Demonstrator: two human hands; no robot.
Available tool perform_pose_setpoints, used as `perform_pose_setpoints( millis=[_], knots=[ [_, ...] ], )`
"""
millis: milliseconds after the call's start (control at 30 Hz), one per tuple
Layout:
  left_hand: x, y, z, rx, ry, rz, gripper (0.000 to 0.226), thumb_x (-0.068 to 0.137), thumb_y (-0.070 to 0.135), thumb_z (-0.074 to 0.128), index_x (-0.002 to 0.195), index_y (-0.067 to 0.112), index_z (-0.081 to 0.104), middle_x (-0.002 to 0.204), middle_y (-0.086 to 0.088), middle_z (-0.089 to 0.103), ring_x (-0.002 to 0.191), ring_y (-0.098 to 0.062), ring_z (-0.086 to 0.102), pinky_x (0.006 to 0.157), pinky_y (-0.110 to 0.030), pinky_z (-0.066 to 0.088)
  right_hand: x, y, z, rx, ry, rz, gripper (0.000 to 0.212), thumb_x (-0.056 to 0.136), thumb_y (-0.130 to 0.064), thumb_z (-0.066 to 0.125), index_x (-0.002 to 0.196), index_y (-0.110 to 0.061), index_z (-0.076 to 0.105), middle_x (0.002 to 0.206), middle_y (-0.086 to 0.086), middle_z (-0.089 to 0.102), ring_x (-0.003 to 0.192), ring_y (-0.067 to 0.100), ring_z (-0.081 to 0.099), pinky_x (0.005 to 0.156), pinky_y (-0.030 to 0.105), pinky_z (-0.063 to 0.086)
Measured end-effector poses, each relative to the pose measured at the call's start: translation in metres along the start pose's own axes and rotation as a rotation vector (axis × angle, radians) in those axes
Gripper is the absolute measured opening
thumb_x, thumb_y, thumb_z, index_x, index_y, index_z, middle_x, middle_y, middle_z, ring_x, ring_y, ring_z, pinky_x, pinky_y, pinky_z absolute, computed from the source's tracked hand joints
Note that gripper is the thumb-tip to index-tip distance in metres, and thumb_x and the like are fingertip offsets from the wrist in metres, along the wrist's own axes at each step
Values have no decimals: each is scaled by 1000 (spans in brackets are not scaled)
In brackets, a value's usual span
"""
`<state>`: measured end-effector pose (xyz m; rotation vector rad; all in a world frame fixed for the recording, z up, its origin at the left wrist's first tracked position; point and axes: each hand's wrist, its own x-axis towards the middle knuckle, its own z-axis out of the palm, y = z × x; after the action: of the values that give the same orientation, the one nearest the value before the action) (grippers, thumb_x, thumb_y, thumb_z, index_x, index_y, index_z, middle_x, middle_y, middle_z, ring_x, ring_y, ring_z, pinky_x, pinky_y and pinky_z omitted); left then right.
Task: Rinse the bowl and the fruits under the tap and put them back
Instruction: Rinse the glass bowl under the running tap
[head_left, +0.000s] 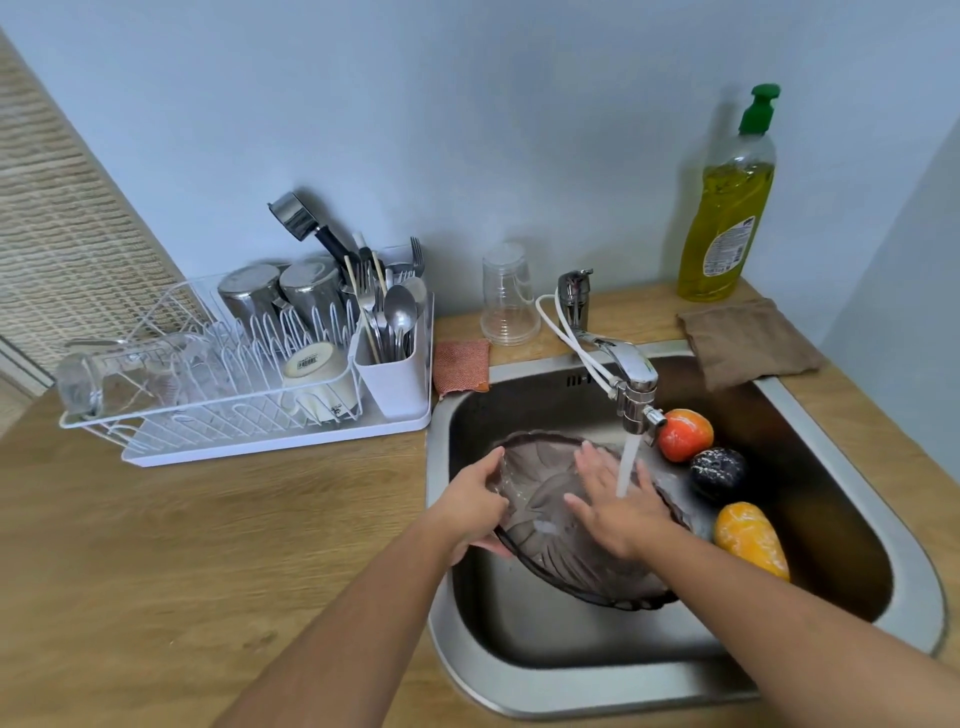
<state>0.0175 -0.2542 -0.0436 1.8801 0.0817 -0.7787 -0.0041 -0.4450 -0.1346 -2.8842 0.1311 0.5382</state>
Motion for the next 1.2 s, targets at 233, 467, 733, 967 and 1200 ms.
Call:
perform_pose_setpoints(
  millis=[233,467,733,967,1200],
  knots=[
    [-2,-2,2,37,-3,22,75,91,-9,42,151,31,23,143,-4,42,108,-27,60,56,-34,61,4,-43,-1,167,95,-169,64,96,-55,12,145,-32,-21,152,-6,-28,144,18,-21,114,46,-16],
    [-1,-12,12,96,-17,45,75,90,-9,40,151,31,23,149,-5,37,110,-26,59,53,-25,58,7,-46,-13,244,65,-44,63,96,-56,17,146,-40,-15,157,-4,-20,145,31,-13,114,57,-4],
    [-3,-7,5,114,-36,67,74,91,-7,37,150,35,23,142,2,45,95,-19,63,65,-41,62,23,-15,-4,360,174,304,59,96,-53,24,148,-26,16,156,10,21,141,33,24,113,52,22],
    [0,-7,2,124,20,71,75,90,-7,38,150,35,23,151,1,36,112,-31,60,63,-43,62,16,-26,0,241,144,-160,72,97,-47,32,145,-35,-20,155,-5,-25,145,19,-17,119,42,-2],
    [17,-10,1,192,234,224,73,92,-2,40,149,40,21,152,5,34,109,-29,61,77,-37,60,-13,-5,12,9,-145,-54,66,97,-44,32,152,-22,2,160,9,-9,147,26,-8,117,47,-6]
  ],
)
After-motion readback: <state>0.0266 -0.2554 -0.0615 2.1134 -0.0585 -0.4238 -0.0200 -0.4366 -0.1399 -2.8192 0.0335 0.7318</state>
